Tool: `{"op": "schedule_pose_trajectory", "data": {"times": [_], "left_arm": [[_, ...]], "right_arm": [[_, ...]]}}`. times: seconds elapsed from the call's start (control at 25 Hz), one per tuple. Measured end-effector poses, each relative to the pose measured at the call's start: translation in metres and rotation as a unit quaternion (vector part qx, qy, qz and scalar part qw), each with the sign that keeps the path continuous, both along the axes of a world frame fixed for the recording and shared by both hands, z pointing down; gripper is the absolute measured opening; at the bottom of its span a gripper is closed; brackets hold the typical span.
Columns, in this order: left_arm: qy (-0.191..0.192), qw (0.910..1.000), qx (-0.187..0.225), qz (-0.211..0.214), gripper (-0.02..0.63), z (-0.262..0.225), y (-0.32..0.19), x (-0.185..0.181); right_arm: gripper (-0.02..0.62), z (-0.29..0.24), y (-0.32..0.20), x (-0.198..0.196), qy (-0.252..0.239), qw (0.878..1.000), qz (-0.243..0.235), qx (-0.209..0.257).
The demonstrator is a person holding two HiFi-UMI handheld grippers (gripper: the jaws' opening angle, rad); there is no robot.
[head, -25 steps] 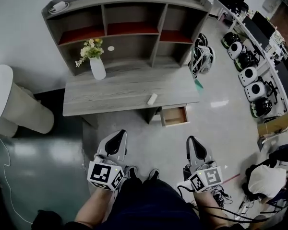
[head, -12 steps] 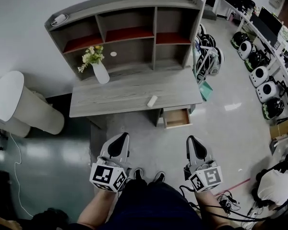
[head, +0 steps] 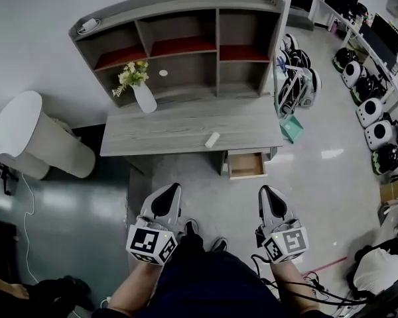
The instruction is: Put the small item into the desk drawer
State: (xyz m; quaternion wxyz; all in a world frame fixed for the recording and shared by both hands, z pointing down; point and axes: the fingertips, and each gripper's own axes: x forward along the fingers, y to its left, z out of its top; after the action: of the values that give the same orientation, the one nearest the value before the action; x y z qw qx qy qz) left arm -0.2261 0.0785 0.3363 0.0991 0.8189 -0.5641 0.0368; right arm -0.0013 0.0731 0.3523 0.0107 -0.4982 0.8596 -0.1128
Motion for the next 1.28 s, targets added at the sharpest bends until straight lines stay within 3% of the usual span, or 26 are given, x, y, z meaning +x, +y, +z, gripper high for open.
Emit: {"op": "schedule_pose_trajectory", "data": {"times": [0.24,0.6,0.88,1.28], "left_arm": [[-0.002,1.0000,-0.001,0.006,0.005,0.003,-0.021,0.008],[0.013,0.9990,-0.013,0.041,0.005,0.021,-0.090,0.004],[-0.006,0.9953,-0.017,0.095,0.005,0.044,-0.158,-0.008],[-0.007,0.9832,-0.056,0.174,0.005,0.097,-0.227,-0.015]], "right_arm": [[0.006,0.001,-0.016,0.004,0.002,1.000,0.000,-0.003],[0.006,0.007,-0.063,0.006,0.025,0.999,0.038,-0.016],[0.006,0.016,-0.115,-0.019,0.043,0.996,0.071,-0.040],[0.006,0.033,-0.160,-0.037,0.069,0.985,0.143,-0.075]]}}
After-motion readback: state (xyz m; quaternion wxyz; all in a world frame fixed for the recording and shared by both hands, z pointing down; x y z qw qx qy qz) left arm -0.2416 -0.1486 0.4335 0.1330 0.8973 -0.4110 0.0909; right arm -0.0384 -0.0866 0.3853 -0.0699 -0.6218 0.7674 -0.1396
